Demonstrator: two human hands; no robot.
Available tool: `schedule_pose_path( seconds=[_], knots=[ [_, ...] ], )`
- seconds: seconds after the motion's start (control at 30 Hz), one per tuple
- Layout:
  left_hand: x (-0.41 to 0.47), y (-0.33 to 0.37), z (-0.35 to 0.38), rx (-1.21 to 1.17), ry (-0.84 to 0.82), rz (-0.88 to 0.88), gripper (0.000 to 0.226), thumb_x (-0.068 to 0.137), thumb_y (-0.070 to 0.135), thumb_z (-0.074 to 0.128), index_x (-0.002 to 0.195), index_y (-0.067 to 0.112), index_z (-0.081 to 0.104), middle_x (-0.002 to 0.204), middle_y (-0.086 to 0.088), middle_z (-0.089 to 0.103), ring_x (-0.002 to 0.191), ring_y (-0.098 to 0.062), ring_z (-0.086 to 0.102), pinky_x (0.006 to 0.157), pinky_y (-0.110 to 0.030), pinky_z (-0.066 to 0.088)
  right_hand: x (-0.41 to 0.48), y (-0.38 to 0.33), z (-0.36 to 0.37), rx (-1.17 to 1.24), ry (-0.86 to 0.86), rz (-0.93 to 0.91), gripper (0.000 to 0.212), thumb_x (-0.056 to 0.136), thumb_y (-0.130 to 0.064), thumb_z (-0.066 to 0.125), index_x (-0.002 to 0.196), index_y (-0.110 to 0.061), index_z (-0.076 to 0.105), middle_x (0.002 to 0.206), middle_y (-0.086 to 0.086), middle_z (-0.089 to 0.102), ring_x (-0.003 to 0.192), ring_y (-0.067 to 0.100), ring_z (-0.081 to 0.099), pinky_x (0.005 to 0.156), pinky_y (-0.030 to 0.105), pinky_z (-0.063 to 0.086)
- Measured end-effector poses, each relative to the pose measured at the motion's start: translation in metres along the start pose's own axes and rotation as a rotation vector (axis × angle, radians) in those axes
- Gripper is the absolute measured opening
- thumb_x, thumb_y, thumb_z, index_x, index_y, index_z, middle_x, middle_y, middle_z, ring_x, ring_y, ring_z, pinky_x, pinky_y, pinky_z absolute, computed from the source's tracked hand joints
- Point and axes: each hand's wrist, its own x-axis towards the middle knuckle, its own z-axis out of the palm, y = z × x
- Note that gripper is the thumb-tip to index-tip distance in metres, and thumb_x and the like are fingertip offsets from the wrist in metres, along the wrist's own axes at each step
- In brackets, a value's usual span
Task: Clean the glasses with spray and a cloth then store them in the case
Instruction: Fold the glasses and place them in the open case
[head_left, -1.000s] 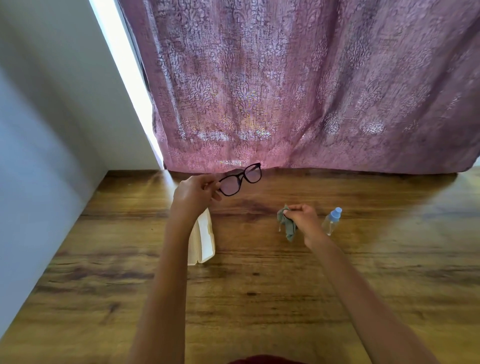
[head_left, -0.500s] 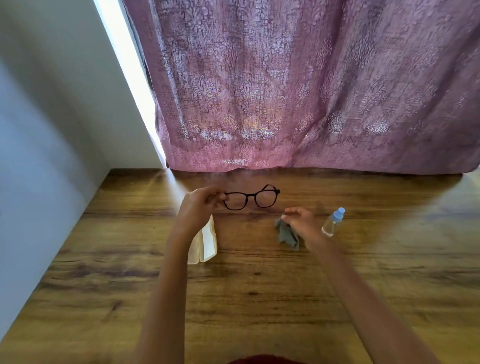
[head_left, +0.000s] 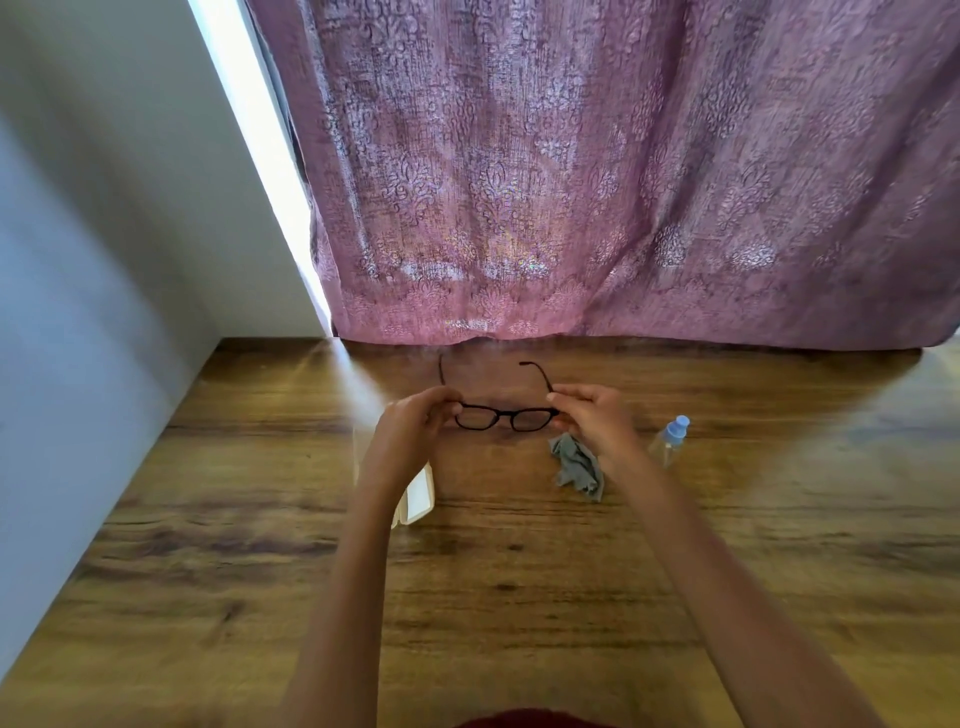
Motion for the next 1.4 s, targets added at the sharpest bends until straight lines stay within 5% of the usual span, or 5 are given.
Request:
schedule_pose_path(
  seconds=[0.17,0.37,0.57,1.13,1.4],
  knots=[
    [-0.002,0.004,0.011,-0.304,0.083,-0.278,0.039,0.091,0.034,0.061,0.126,0.018,0.056,0.101,0.003,0.068,0.093,-0.009,0.062,0.077,-0.022,0.044,-0.004,0.002,0.006,-0.016,0.063,-0.046,0.023,0.081,-0.006,0.074,0.103,-0.009,0.07,0.088,0.001,0.072,0.077,0.009,0.071,0.063,0.019,0.057],
    [-0.004,-0.007,0.02,-0.655,0.203,-0.551,0.028,0.084,0.024,0.07,0.105,0.006,0.071,0.097,-0.01,0.073,0.092,-0.018,0.065,0.079,-0.029,0.047,-0.01,0.0,0.01,-0.087,0.075,-0.106,0.02,0.082,-0.004,0.073,0.102,-0.005,0.071,0.085,-0.001,0.071,0.07,0.001,0.067,0.054,0.006,0.046],
    [-0.003,-0.011,0.02,-0.62,0.243,-0.563,0.023,0.08,0.022,0.074,0.098,0.007,0.074,0.092,-0.01,0.074,0.093,-0.024,0.068,0.091,-0.042,0.054,-0.017,-0.003,0.01,-0.244,-0.021,-0.114,0.016,0.082,-0.009,0.073,0.099,-0.007,0.075,0.095,0.004,0.073,0.086,0.011,0.067,0.067,0.014,0.047],
    [0.002,-0.02,0.006,-0.492,0.096,-0.489,0.009,0.083,0.017,0.071,0.092,0.016,0.073,0.083,-0.004,0.073,0.069,-0.011,0.069,0.087,-0.045,0.056,-0.01,-0.002,0.008,-0.345,-0.218,-0.039,0.01,0.082,-0.013,0.074,0.082,-0.023,0.078,0.09,0.001,0.074,0.096,0.019,0.065,0.093,0.037,0.052],
    [0.004,-0.014,0.002,-0.248,-0.03,-0.388,0.014,0.083,0.022,0.071,0.095,0.016,0.076,0.084,-0.001,0.073,0.083,-0.02,0.069,0.084,-0.039,0.055,-0.01,0.001,0.009,-0.178,-0.147,-0.019,0.007,0.083,-0.005,0.071,0.086,-0.011,0.071,0.087,0.001,0.07,0.082,0.01,0.066,0.059,0.01,0.05]
  ],
)
